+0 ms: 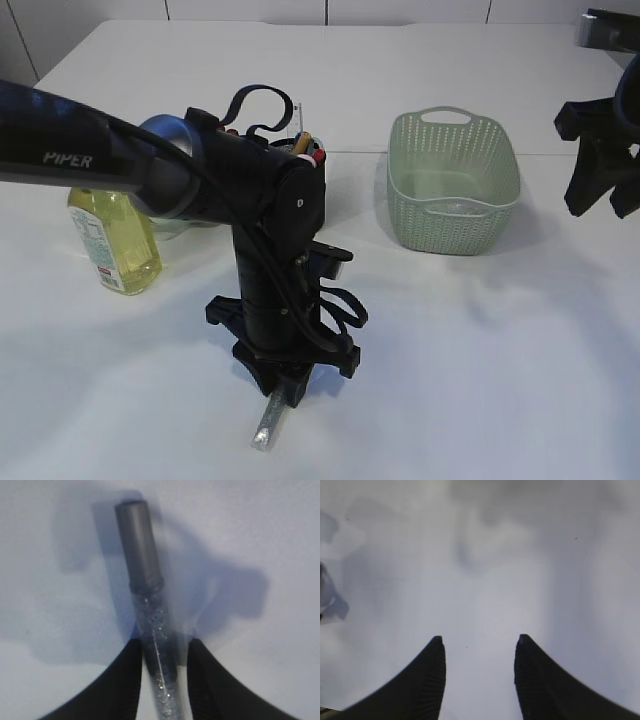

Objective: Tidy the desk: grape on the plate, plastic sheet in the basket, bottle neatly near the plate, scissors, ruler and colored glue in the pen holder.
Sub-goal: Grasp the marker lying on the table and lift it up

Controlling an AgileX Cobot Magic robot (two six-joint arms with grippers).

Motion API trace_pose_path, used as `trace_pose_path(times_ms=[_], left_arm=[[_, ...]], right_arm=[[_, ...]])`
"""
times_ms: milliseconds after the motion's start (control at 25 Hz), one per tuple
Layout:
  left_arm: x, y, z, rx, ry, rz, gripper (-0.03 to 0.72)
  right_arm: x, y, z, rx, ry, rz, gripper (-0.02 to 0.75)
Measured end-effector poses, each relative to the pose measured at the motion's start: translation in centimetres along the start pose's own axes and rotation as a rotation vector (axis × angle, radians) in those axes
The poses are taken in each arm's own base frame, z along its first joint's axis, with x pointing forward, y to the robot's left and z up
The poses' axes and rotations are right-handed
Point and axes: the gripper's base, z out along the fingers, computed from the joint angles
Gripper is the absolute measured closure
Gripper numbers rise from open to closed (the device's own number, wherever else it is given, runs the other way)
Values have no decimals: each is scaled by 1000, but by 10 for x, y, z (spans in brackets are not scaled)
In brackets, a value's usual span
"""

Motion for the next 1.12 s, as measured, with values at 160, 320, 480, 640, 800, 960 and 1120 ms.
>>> trace_pose_path(times_ms=[160, 320, 480, 640, 800, 960, 1120], left_arm=[[0, 0, 0, 1, -2, 1, 455], [0, 0, 0, -2, -3, 11, 583], [0, 1, -1, -14, 10, 26, 650], [9, 2, -2, -79, 47, 83, 652], [27, 3, -22, -69, -21, 107, 652], [50, 9, -59, -12, -226, 98, 653], [69, 18, -93, 34, -504, 122, 653]], right_arm=[[0, 0, 0, -2, 0, -1, 374], [0, 0, 0, -2, 0, -7, 374], [0, 0, 0, -2, 0, -12, 374], [0, 0, 0, -3, 0, -15, 374], [0, 0, 0, -4, 0, -17, 374], [0, 0, 0, -4, 0, -19, 374], [0, 0, 0, -4, -1, -23, 374]])
